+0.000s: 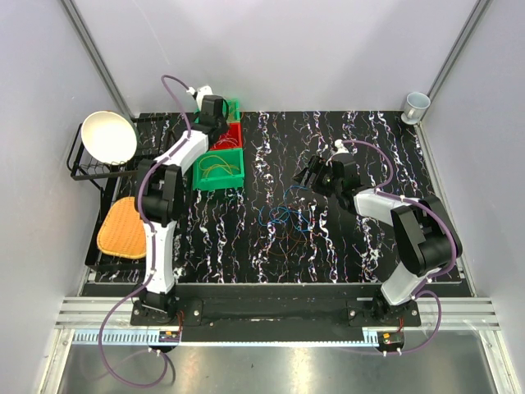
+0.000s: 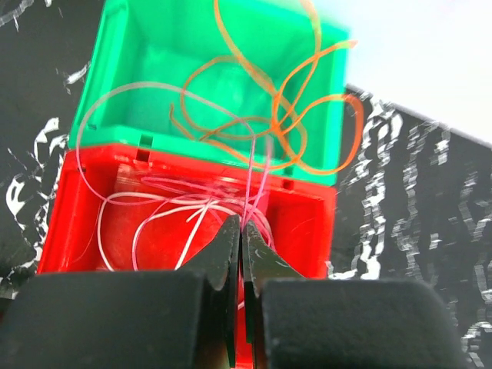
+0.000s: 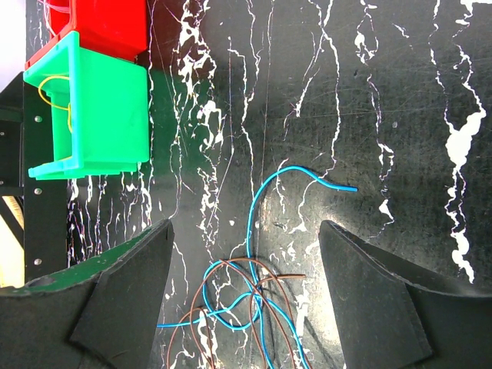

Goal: Untangle the cables

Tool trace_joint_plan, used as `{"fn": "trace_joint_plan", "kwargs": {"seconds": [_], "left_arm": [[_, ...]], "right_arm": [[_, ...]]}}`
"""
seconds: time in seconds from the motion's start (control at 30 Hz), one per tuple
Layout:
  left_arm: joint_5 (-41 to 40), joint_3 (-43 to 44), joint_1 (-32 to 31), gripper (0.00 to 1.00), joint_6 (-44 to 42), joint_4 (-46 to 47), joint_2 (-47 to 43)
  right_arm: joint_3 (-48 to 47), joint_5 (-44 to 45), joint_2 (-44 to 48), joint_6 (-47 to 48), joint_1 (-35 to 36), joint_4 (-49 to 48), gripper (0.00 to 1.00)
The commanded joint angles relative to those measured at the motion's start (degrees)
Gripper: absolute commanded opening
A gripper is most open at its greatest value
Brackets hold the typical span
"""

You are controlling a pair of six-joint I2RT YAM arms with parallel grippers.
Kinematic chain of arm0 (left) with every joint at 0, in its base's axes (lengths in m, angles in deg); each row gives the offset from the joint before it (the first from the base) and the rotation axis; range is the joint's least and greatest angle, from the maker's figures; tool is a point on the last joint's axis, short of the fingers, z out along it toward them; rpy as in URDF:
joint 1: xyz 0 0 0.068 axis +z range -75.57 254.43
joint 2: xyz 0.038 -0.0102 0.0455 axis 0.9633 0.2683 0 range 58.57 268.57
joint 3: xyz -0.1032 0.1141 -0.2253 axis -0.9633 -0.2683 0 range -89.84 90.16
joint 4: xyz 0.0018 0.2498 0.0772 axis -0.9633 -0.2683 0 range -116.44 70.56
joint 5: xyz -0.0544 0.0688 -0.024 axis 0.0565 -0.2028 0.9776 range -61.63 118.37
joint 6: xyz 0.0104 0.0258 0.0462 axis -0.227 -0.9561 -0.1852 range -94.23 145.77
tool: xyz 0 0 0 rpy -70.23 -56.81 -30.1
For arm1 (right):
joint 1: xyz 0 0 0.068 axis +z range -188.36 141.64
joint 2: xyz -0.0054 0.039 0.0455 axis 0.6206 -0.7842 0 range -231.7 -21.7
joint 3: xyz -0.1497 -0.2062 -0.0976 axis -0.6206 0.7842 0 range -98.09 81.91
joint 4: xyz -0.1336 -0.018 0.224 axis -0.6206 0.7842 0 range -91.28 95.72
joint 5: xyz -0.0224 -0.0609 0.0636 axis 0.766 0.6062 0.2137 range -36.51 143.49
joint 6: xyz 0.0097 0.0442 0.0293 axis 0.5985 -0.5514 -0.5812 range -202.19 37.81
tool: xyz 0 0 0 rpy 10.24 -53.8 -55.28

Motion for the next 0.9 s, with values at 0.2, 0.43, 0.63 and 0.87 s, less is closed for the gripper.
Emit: {"fn": "trace_joint_plan", "kwargs": {"seconds": [0.2,0.43,0.63,0.87], "left_arm": [[-0.45,-3.69,0.24,0.0,1.74,1.61,0.69],[-0.01,-1.78,0.51,0.0,1.4,-0.04,2.27],[-0.36,-3.45,0.51,0.27,-0.18,0.92,-2.21],[-0.45,-4.76,0.42,0.47,-1.5,0.22,-8.36]], "right_arm": [[-2.47,-0.8,-0.82,-0.29,0.07,-1.4,0.82],[-2.9,-1.32,-1.79,-0.47,0.07,-1.49,0.82],[-2.99,-1.59,-1.88,-0.64,0.07,-1.57,0.82],[-2.91,-1.76,-1.88,-0.64,-0.01,-1.66,0.82]]}}
